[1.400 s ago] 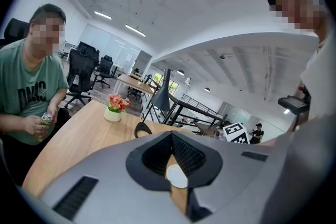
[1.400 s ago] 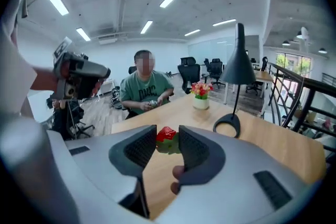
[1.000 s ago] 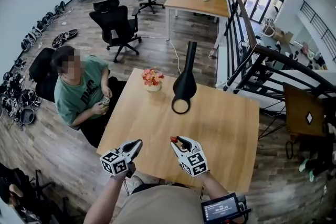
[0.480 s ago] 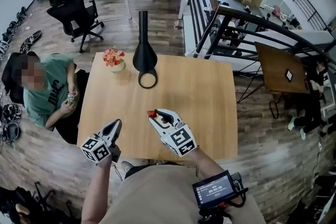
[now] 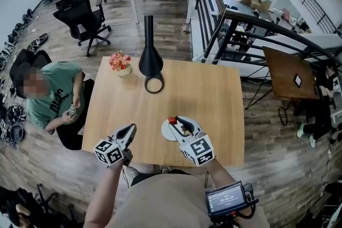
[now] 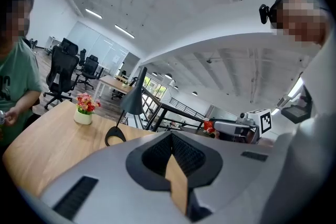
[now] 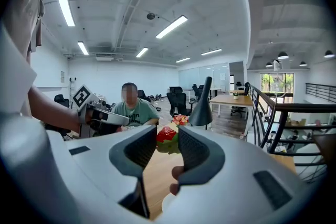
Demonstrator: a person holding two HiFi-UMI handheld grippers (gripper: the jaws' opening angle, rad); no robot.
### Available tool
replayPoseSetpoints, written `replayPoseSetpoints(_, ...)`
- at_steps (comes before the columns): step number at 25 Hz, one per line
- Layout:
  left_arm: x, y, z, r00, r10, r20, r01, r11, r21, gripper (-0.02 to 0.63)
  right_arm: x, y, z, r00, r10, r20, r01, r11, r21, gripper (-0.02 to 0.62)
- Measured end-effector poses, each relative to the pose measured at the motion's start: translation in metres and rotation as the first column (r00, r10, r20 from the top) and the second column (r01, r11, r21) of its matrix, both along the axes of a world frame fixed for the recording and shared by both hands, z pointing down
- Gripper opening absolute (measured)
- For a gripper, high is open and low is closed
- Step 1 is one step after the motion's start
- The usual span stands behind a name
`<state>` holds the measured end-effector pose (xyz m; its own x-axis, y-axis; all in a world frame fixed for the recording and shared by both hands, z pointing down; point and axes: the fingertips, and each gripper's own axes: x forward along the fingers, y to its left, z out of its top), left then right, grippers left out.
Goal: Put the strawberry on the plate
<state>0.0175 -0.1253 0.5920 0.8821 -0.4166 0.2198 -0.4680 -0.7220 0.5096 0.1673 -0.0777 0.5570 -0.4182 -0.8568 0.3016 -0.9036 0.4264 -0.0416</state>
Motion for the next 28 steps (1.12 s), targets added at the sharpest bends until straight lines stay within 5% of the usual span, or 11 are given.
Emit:
replayPoseSetpoints(18, 0.027, 0.001, 0.049, 0.988, 0.105, 0.114, -0.104, 0.994, -0.013, 0.005, 0.032, 0.0, 0.105, 0.994, 0.048, -0.093, -0.065, 0.98, -0.188, 0.133)
replayPoseSetpoints(28, 0.04, -0.004, 0.079, 0.976, 0.123, 0.181, -0.119, 0.992, -0.034, 0.005, 0.046, -0.011, 0.221, 0.991, 0.008, -0.135, -0.059, 0.925, -0.376, 0.133)
